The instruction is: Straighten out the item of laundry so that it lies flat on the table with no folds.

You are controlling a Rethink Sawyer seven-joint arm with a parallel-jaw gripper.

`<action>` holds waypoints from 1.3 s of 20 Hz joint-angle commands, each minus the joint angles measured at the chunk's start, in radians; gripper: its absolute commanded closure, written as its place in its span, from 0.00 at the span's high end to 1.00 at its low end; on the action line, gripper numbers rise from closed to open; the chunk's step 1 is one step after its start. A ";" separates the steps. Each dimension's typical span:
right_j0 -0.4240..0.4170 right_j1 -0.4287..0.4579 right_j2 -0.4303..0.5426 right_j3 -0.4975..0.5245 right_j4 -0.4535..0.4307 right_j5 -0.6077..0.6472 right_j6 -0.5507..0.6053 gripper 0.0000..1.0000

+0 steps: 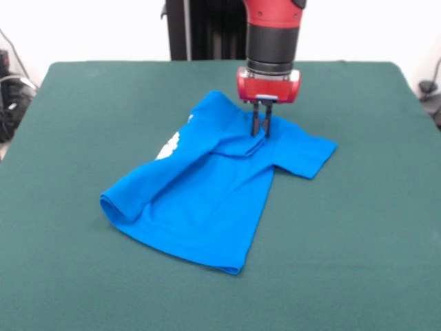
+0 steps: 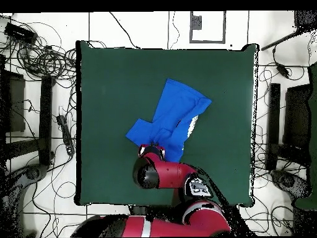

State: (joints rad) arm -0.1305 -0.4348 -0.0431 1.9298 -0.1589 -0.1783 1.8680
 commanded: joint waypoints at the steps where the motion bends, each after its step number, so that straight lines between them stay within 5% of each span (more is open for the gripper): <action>1: 0.021 0.034 0.114 -0.011 0.067 0.028 0.200 0.00; 13: -0.010 0.000 0.143 0.012 0.050 0.058 0.188 0.00; 26: -0.281 -0.339 0.225 0.248 -0.093 0.274 0.034 0.00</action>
State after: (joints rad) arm -0.3424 -0.6296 0.0554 2.0641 -0.2101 -0.0964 1.8680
